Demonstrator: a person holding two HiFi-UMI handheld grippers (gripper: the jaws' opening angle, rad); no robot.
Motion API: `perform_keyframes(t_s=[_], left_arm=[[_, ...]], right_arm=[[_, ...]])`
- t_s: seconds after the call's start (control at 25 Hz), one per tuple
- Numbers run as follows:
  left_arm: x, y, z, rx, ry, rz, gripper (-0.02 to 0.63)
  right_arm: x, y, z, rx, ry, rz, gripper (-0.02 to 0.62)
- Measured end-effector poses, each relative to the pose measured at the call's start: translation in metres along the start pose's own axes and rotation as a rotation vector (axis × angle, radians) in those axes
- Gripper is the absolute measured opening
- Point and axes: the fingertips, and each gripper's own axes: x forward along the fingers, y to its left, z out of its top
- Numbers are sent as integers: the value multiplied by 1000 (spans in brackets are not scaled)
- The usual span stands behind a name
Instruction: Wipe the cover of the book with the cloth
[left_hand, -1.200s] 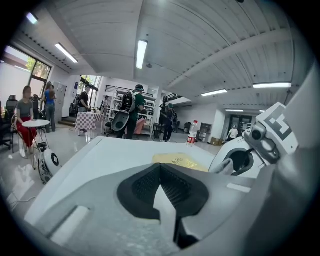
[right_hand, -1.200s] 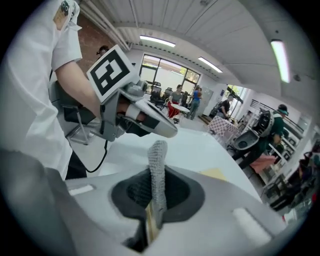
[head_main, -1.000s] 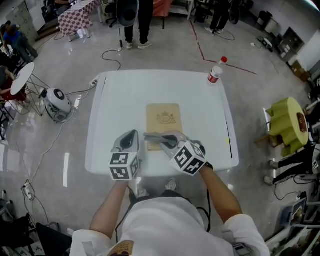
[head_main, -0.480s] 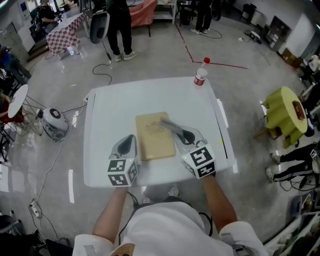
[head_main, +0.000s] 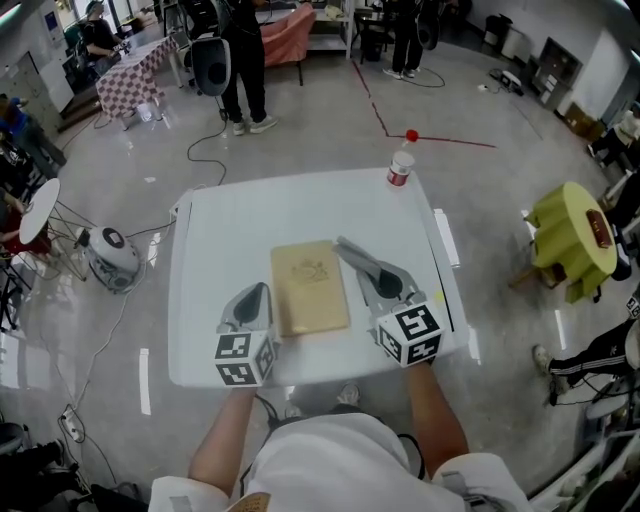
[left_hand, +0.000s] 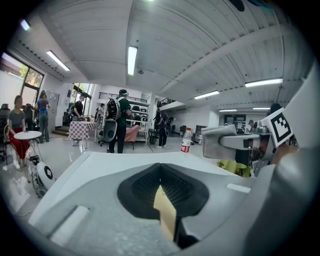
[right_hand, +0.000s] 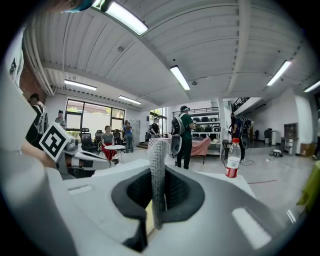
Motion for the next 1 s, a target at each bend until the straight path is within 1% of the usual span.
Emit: perform_keyframes(t_s=[0.32, 1.0], left_arm=[[3, -1, -2, 4, 1, 8, 6], [5, -6, -5, 3, 15, 0, 6]], right_arm=[[6, 4, -4, 10, -4, 25, 9], [5, 4, -7, 5, 5, 29, 9]])
